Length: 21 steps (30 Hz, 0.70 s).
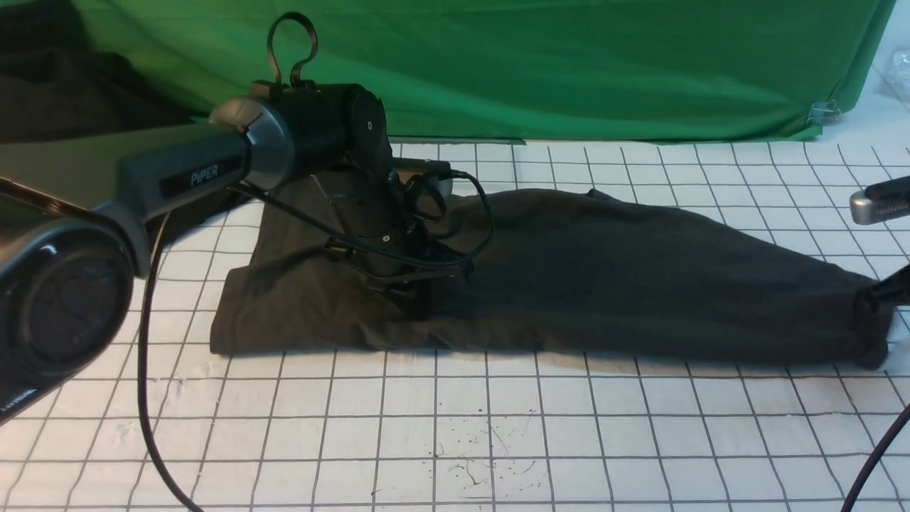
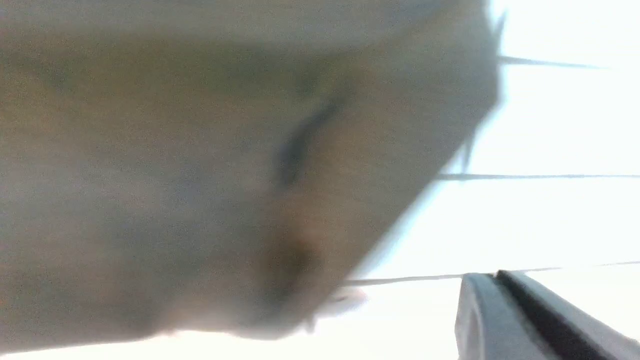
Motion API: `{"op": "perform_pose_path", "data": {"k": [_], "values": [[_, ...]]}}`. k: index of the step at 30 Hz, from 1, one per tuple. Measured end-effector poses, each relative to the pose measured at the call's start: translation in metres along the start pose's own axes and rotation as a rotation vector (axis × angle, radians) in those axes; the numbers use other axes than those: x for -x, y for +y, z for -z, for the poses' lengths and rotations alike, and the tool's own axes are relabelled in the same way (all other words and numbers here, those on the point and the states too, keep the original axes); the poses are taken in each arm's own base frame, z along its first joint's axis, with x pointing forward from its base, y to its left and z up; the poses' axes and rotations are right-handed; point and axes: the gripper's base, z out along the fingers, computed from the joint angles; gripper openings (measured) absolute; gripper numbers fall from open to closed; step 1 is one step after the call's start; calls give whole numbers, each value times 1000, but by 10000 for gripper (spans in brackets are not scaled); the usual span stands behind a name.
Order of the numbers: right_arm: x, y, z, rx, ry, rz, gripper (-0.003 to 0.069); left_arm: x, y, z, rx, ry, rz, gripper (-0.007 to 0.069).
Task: Fold a long-sleeved shirt over a white checkered tablecloth.
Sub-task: 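Pull the folded dark garment lengthwise by its ends to straighten it flat on the table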
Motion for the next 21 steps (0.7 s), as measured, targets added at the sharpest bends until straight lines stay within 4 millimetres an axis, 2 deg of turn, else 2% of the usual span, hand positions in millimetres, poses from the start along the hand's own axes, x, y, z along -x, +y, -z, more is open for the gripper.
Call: {"op": "perform_pose_path", "data": {"k": [4, 6, 10, 11, 13, 14, 15, 16, 18, 21], "values": [[6, -9, 6, -54, -28, 24, 7, 0, 0, 0, 0, 0, -1, -3], [11, -12, 14, -50, -38, -32, 6, 0, 0, 0, 0, 0, -1, -3], [9, -3, 24, 95, 42, -140, 15, 0, 0, 0, 0, -1, -2, -3], [7, 5, 27, 187, 75, -165, 45, 0, 0, 0, 1, -2, -3, -3], [6, 10, 28, 237, 87, -180, 75, 0, 0, 0, 2, -2, -3, -3], [6, 13, 28, 257, 93, -194, 116, 0, 0, 0, 2, -2, -3, -3], [3, 16, 25, 275, 108, -209, 203, 0, 0, 0, 0, -2, -2, -3], [0, 17, 22, 275, 118, -216, 260, 0, 0, 0, 0, -1, -2, -3], [-3, 19, 17, 274, 121, -235, 338, 0, 0, 0, 0, 0, -2, -3], [-3, 22, 9, 280, 87, -269, 367, 0, 0, 0, -1, -1, -2, -3]]}}
